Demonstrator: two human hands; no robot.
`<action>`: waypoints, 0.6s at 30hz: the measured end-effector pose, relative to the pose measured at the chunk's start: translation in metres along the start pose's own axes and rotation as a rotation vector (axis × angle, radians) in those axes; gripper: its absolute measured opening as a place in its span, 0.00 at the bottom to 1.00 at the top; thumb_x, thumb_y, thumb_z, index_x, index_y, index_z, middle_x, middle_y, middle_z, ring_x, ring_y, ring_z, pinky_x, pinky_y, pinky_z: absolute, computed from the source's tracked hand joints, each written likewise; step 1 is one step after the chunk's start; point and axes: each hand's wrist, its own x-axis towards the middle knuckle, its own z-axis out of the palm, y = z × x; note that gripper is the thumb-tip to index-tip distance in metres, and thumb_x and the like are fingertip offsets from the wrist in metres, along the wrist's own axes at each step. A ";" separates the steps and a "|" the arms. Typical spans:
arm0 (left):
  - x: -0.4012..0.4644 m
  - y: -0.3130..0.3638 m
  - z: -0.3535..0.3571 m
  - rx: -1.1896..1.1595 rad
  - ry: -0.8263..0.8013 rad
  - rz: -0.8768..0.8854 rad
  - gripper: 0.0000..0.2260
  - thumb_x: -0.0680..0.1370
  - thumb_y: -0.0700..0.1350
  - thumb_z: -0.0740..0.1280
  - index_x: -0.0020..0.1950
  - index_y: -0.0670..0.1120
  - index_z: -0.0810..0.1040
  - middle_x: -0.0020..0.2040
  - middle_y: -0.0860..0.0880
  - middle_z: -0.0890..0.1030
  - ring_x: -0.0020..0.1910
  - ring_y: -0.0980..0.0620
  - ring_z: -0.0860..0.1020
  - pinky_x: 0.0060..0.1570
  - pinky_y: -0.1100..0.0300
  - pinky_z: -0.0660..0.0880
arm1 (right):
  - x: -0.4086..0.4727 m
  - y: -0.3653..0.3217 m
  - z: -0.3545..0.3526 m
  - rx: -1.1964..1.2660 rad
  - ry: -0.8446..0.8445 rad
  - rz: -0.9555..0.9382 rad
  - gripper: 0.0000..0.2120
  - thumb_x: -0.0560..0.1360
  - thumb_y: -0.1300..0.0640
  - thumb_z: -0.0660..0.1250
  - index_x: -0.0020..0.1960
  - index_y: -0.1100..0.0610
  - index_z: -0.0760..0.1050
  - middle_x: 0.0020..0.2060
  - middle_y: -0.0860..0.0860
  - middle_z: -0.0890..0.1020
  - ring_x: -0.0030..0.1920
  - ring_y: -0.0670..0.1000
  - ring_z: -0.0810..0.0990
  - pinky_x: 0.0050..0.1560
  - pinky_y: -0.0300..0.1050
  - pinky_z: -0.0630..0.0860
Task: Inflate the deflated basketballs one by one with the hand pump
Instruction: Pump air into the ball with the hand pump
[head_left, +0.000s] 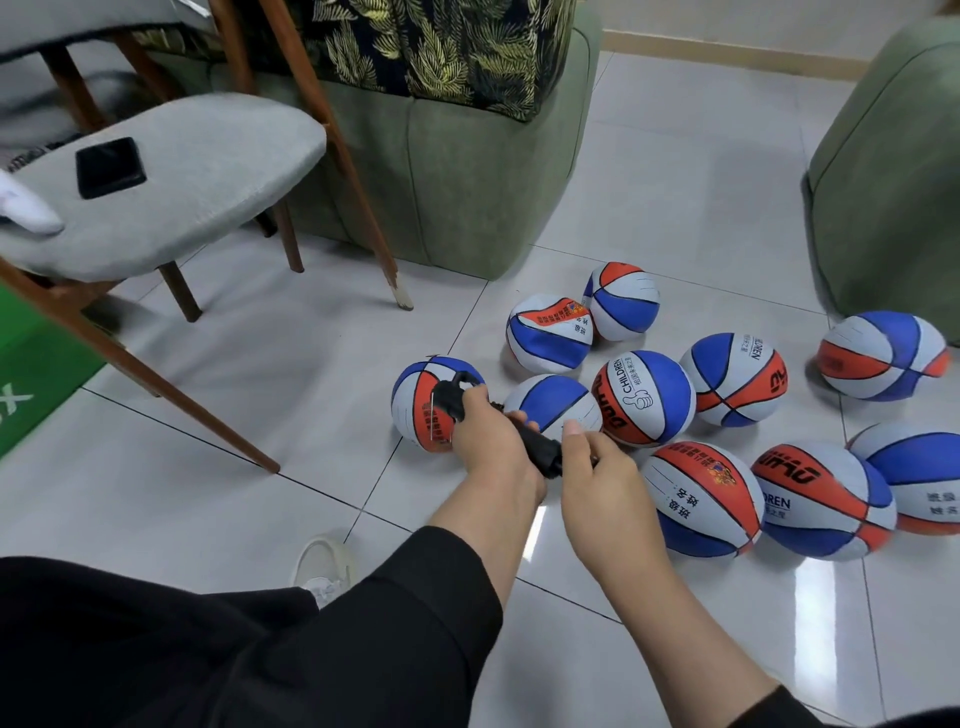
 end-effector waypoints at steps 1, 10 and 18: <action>0.002 0.005 0.000 0.005 -0.002 0.007 0.13 0.79 0.56 0.68 0.51 0.45 0.79 0.27 0.52 0.76 0.29 0.51 0.76 0.41 0.57 0.81 | 0.000 0.000 0.000 -0.005 -0.009 -0.012 0.24 0.79 0.33 0.50 0.53 0.48 0.77 0.44 0.46 0.82 0.50 0.52 0.80 0.53 0.56 0.79; 0.036 0.066 -0.012 -0.048 0.026 0.021 0.11 0.80 0.52 0.66 0.40 0.50 0.70 0.29 0.53 0.73 0.26 0.52 0.71 0.38 0.60 0.74 | -0.004 -0.002 -0.023 0.018 0.016 -0.041 0.21 0.81 0.35 0.54 0.53 0.48 0.78 0.45 0.45 0.82 0.47 0.48 0.80 0.49 0.51 0.79; 0.024 0.040 -0.009 -0.083 0.036 0.017 0.10 0.79 0.54 0.67 0.43 0.50 0.74 0.29 0.53 0.75 0.29 0.52 0.73 0.48 0.56 0.79 | 0.000 0.002 -0.015 0.005 0.051 -0.001 0.21 0.82 0.38 0.52 0.52 0.50 0.78 0.42 0.48 0.82 0.47 0.53 0.80 0.50 0.56 0.79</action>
